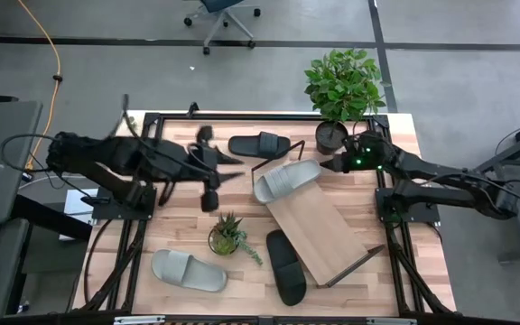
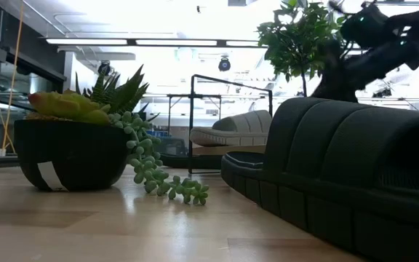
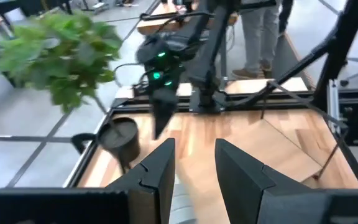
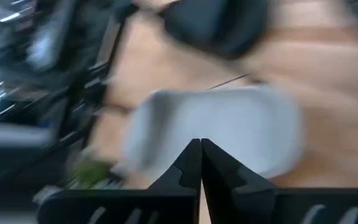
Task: Pick and place slides into the shelf
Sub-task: Put the gray slide on the shelf
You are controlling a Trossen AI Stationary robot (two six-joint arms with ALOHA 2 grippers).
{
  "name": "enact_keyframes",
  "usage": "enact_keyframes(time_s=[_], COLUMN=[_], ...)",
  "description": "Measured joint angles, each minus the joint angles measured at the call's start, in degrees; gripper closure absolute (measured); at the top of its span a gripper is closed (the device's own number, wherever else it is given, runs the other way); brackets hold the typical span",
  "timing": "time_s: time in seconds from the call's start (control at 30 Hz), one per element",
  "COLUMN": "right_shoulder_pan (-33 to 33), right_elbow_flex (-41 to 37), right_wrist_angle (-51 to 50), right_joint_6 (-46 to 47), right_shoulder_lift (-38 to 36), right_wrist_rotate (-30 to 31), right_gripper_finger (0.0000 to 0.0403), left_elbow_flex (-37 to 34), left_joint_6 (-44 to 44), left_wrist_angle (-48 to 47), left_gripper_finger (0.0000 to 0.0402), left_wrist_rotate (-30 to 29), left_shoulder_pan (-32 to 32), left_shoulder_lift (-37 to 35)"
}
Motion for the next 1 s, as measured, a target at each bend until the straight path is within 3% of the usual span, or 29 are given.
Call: enact_keyframes(time_s=[0.13,0.23,0.33,0.5,0.57,0.83,1.0], right_shoulder_pan=[0.77,2.58,5.11,8.48,9.48,10.51,10.51], right_elbow_flex=[-0.02,-0.02,-0.02,-0.02,-0.02,-0.02,-0.02], right_wrist_angle=[0.78,4.38,8.6,10.32,10.23,9.93,9.8], right_joint_6=[3.26,7.28,9.31,9.4,8.31,5.3,3.78], right_shoulder_lift=[-3.82,-5.01,-5.13,-5.13,-5.11,-5.11,-5.11], right_wrist_rotate=[-14.12,-19.45,-19.3,-15.73,-13.83,-12.0,-12.49], right_gripper_finger=[0.04,0.04,0.04,0.04,0.04,0.04,0.04], left_elbow_flex=[0.0,0.0,0.02,0.0,0.0,-0.02,-0.02], left_joint_6=[0.0,0.08,1.91,-0.03,-2.98,-16.49,-34.45], left_wrist_angle=[-6.01,-12.48,-19.45,-31.54,-35.71,-44.21,-51.39], left_gripper_finger=[0.03,0.03,0.03,0.03,0.03,0.03,0.03], left_wrist_rotate=[-0.13,0.84,7.87,29.97,32.77,29.2,23.43], left_shoulder_pan=[2.79,5.07,7.72,9.46,8.09,-2.37,-12.85], left_shoulder_lift=[-2.9,-4.53,-5.48,-5.76,-5.49,-5.65,-6.97])
